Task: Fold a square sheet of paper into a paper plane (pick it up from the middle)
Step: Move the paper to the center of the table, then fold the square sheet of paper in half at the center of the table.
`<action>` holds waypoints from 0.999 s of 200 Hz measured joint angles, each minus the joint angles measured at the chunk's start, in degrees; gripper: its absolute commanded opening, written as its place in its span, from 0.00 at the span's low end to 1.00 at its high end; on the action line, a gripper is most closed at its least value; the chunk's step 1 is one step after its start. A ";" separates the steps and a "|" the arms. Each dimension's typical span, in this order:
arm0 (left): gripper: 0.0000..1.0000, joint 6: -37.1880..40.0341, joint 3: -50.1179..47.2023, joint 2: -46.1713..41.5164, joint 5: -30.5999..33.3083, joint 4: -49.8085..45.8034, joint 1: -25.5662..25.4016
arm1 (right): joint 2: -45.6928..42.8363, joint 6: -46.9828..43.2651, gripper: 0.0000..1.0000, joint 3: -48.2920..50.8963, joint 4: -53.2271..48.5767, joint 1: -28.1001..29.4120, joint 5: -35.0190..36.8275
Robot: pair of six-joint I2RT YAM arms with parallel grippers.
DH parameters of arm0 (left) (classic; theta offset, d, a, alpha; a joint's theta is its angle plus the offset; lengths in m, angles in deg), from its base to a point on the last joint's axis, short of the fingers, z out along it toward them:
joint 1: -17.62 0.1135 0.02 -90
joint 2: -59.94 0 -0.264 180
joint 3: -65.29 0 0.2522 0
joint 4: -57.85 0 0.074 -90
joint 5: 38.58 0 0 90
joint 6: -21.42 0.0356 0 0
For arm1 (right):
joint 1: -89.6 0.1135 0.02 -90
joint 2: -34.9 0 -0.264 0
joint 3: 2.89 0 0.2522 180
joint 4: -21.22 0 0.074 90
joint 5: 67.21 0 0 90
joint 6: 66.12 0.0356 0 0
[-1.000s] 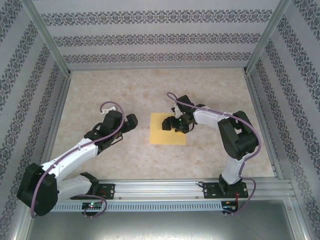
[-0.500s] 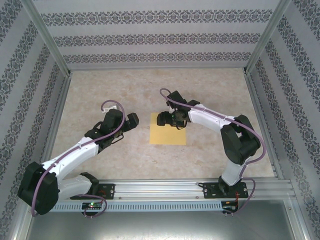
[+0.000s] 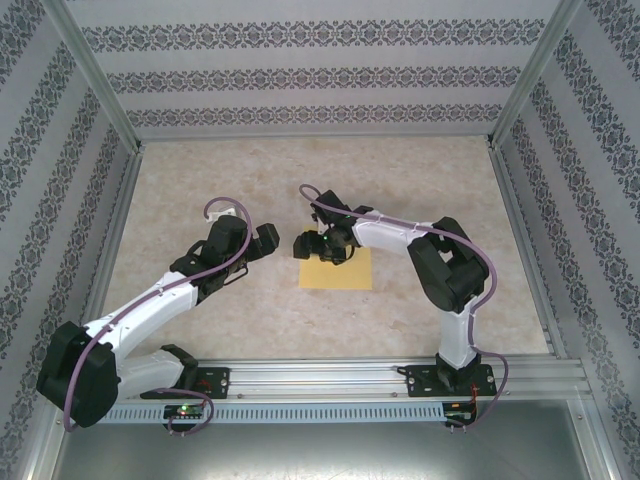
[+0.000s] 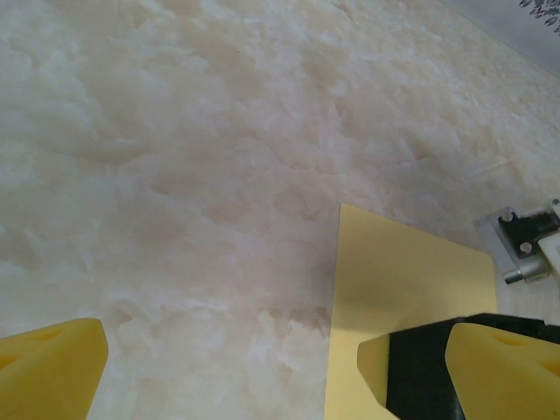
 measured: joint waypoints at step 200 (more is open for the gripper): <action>1.00 1.05 2.47 8.57 -8.66 0.48 0.02 | -3.32 -4.46 0.98 -9.42 -24.33 0.24 24.00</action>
